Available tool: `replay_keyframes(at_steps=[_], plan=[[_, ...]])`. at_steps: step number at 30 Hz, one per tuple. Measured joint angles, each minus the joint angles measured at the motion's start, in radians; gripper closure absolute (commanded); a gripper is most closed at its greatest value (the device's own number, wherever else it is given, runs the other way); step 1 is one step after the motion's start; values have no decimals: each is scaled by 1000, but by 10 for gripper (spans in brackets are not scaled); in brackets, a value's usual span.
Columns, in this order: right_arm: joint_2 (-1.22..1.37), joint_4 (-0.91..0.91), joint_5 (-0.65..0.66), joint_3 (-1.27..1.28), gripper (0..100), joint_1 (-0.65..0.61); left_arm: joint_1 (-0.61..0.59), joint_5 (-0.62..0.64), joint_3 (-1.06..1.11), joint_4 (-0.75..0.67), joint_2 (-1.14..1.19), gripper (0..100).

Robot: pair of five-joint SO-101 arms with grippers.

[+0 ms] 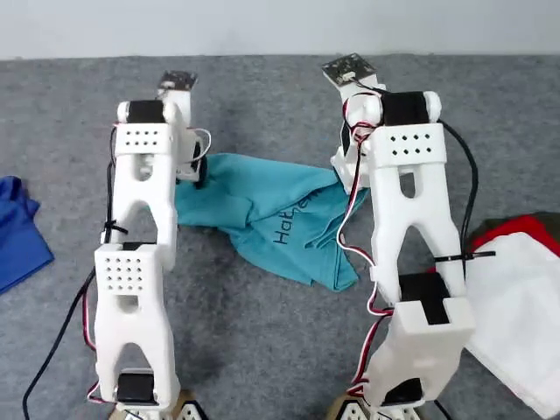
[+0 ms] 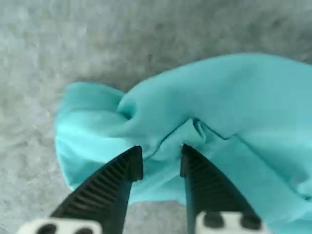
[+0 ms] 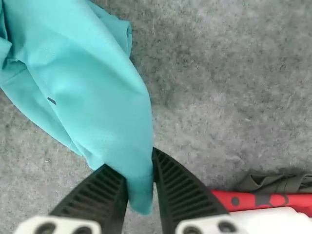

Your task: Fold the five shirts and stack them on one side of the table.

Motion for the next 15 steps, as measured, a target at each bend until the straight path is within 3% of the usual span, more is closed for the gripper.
replay_keyframes(at_steps=[7, 15], plan=[[0, 0, 0, 6, 988, 0, 2, 2, -69, 0, 0, 859], [0, 0, 0, 6, 988, 0, 2, 2, 46, -66, 2, 859]])
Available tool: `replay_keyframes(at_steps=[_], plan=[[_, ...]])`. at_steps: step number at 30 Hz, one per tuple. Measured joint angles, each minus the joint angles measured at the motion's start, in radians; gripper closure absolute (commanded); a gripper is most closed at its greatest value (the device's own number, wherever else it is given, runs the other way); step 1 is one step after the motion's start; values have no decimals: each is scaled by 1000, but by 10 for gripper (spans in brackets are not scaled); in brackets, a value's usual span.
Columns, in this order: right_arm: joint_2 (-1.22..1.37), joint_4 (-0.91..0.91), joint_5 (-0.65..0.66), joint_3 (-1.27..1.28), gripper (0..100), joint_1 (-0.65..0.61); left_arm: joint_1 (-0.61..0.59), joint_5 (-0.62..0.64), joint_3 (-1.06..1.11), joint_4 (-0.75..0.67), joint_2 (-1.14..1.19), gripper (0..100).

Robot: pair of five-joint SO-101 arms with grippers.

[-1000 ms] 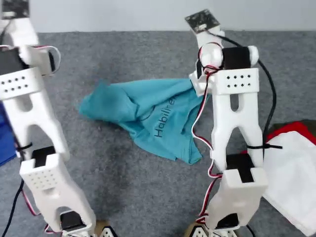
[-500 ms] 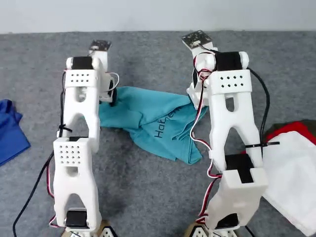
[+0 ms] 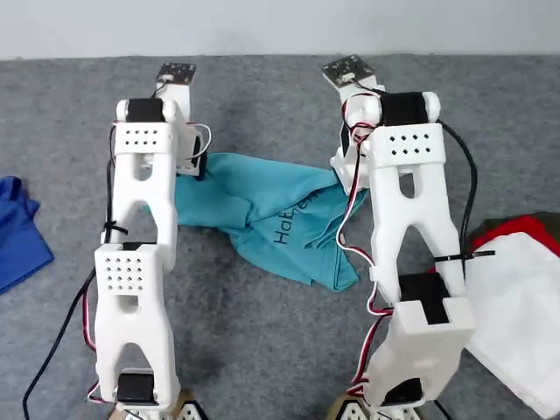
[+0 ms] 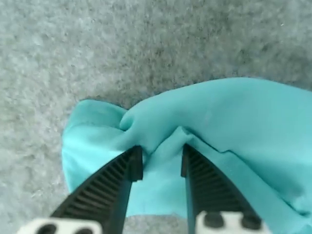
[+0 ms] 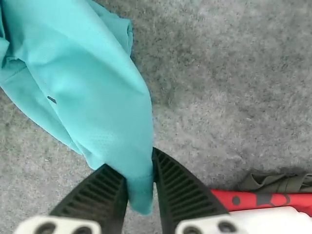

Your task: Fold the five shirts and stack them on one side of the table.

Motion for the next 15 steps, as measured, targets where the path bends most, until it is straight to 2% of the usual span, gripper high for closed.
replay_keyframes(at_steps=[7, 12, 15], plan=[[0, 0, 0, 0, 988, -2, 6, 0, 124, -112, 0, 868], [0, 0, 0, 0, 988, 0, 6, 0, 181, -169, 0, 993], [0, 0, 0, 0, 988, -2, 12, 0, 196, -176, 0, 989]])
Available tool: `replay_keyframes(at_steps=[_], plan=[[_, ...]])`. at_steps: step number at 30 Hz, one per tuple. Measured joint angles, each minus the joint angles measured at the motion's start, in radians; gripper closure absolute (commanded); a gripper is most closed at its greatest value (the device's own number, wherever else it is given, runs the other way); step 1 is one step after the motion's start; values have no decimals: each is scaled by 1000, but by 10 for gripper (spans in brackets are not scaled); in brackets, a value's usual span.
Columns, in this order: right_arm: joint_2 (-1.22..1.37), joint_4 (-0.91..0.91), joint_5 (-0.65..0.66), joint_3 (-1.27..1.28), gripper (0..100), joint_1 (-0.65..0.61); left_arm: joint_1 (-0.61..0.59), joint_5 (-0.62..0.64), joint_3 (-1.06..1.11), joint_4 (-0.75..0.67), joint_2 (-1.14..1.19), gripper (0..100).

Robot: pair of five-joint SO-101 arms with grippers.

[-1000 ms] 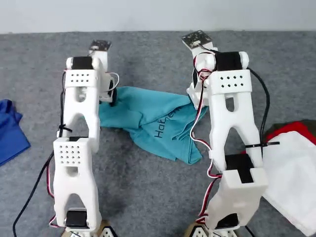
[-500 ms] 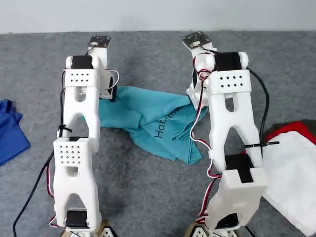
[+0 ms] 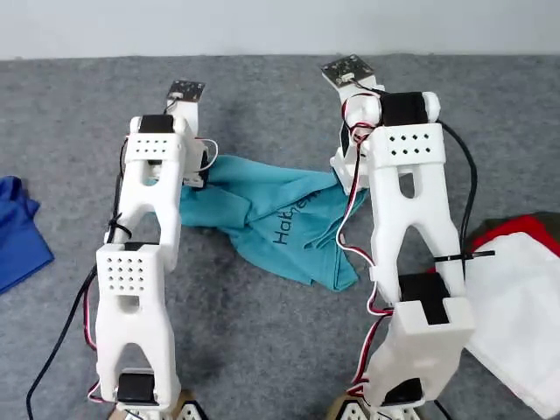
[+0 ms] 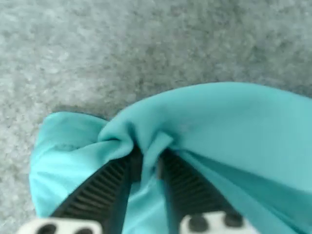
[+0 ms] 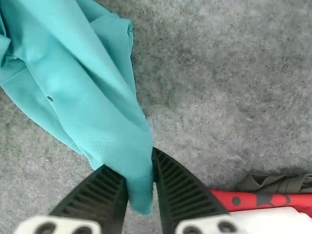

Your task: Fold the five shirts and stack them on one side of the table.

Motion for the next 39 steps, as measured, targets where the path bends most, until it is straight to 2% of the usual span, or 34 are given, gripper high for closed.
replay_keyframes(at_steps=[3, 8, 11, 14, 27, 31, 35, 39], plan=[[0, 0, 0, 0, 988, 0, 0, 0, -5, 20, 0, 989], [0, 0, 0, 0, 988, 0, -2, 6, -157, 196, -21, 989], [0, 0, 0, 0, 988, 0, -2, 40, -256, 238, -103, 989], [0, 0, 0, 0, 988, 2, -2, 55, -269, 249, -218, 989], [-14, 0, 0, 0, 988, 5, 0, 60, -114, 249, -755, 989], [-64, 0, 0, 0, 988, 63, 0, 60, -29, 250, -899, 988], [-83, 0, 0, 0, 988, 169, 2, 60, 121, 250, -982, 988], [-83, 0, 0, 32, 988, 186, 49, 60, 347, 239, -977, 988]])
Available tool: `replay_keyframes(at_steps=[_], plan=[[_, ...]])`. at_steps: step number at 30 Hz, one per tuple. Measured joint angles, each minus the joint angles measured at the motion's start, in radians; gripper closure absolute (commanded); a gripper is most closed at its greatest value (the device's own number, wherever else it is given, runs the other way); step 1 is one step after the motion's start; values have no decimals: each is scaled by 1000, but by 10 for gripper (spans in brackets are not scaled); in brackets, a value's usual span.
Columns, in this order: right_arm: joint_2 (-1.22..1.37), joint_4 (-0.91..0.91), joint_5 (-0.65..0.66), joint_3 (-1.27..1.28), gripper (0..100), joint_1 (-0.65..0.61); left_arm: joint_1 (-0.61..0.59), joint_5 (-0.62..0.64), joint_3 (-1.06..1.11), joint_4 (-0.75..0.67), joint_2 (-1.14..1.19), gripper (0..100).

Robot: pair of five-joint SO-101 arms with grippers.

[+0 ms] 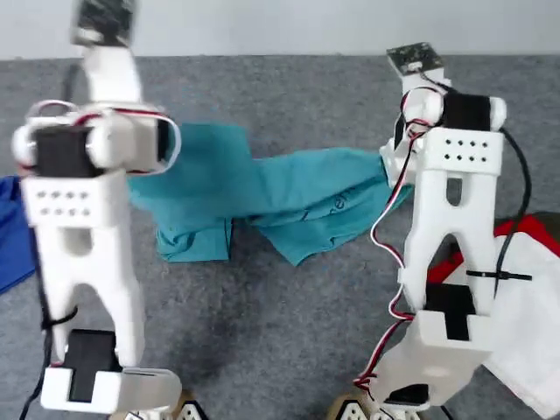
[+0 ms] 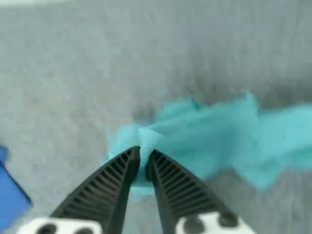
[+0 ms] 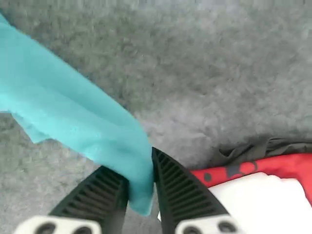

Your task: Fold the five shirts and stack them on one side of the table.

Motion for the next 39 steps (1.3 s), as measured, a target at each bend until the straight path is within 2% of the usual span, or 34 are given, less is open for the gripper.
replay_keyframes(at_steps=[6, 10, 17, 20, 24, 27, 34, 39], plan=[[-3, -71, 0, 230, 988, -58, 121, 0, 370, -183, 63, 989], [-3, -135, 0, 324, 988, -63, 120, 0, 410, -247, 98, 989], [-9, -245, 0, 328, 988, -68, 115, 0, 405, -338, 120, 989], [-9, -364, 15, 328, 988, -71, 69, 0, 368, -483, 155, 989], [-9, -508, 104, 328, 988, -72, 0, 5, 322, -704, 249, 989], [-8, -571, 127, 290, 988, -72, -35, 5, 242, -810, 313, 989], [-8, -654, 129, -49, 988, -34, -41, 0, -126, -859, 358, 989], [-8, -687, 130, -331, 988, -28, -25, -84, -430, -859, 358, 989]])
